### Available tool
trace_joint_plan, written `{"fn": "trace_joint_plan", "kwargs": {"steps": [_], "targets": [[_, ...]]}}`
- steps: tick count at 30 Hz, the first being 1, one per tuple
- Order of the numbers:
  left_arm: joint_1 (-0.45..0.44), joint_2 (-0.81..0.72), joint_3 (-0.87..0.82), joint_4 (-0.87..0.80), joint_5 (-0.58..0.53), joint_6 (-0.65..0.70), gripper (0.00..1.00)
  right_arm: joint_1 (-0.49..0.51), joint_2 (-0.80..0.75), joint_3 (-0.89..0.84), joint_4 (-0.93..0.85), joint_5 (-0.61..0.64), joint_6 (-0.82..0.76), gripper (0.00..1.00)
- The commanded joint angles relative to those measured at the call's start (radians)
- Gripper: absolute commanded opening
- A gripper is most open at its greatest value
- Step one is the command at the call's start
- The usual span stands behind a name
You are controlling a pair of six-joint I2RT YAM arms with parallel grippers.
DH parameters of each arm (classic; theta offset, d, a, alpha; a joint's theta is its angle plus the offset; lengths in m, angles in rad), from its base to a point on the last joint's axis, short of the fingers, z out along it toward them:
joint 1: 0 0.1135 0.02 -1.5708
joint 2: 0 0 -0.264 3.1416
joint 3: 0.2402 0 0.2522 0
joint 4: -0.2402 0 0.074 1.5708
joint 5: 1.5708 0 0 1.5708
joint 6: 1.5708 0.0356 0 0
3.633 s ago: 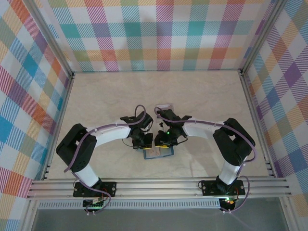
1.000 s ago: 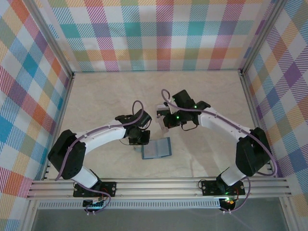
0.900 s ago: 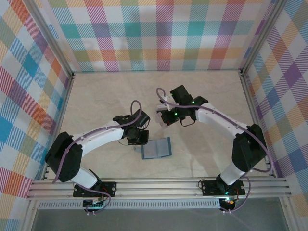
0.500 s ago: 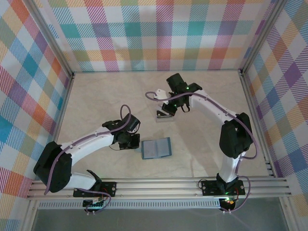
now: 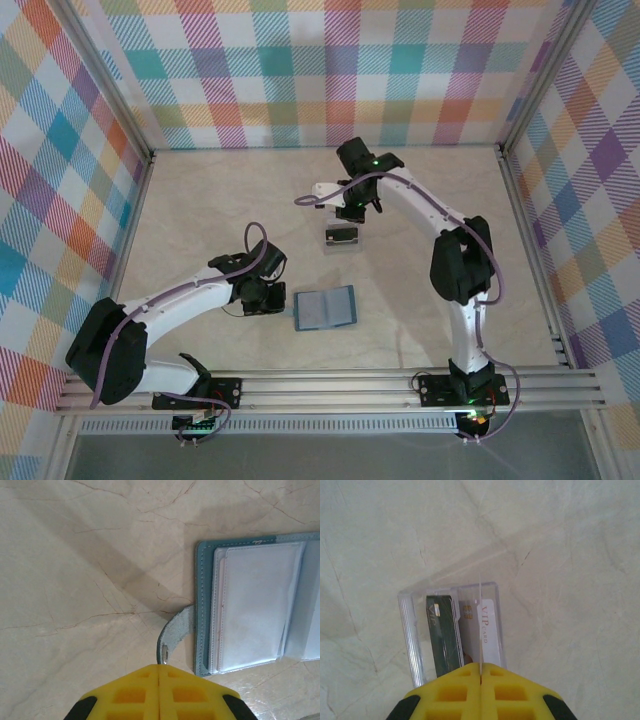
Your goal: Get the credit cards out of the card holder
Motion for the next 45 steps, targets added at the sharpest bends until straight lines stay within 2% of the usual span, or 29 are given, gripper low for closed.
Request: {"fn": "trace_joint_plan", "kwargs": {"steps": [1,13,28,30,33,35,39,45], "targets": [[0.010,0.005,-0.013,-0.034,0.022,-0.003,0.08,-0.008,0.044,0.058,-0.083,0.004,-0.065,0.00],[0.015,0.022,-0.005,-0.041,0.029,0.002,0.08,-0.009,0.149,0.147,-0.148,0.041,-0.075,0.00],[0.014,0.024,0.013,-0.057,0.028,0.003,0.08,-0.011,0.157,0.171,-0.230,0.047,-0.094,0.00],[0.014,0.026,0.018,-0.058,0.029,0.000,0.08,-0.012,0.165,0.188,-0.241,0.043,-0.096,0.06],[0.015,0.029,0.028,-0.064,0.030,0.000,0.08,-0.011,0.166,0.191,-0.187,0.073,-0.083,0.23],[0.014,0.029,0.036,-0.071,0.028,0.001,0.08,-0.012,0.155,0.178,-0.125,0.116,-0.072,0.30],[0.015,0.026,0.049,-0.084,0.018,0.005,0.08,-0.014,0.091,0.112,0.021,0.166,-0.057,0.33],[0.015,0.029,0.076,-0.082,0.033,0.007,0.08,-0.015,-0.030,0.027,0.108,0.122,0.052,0.35]]}}
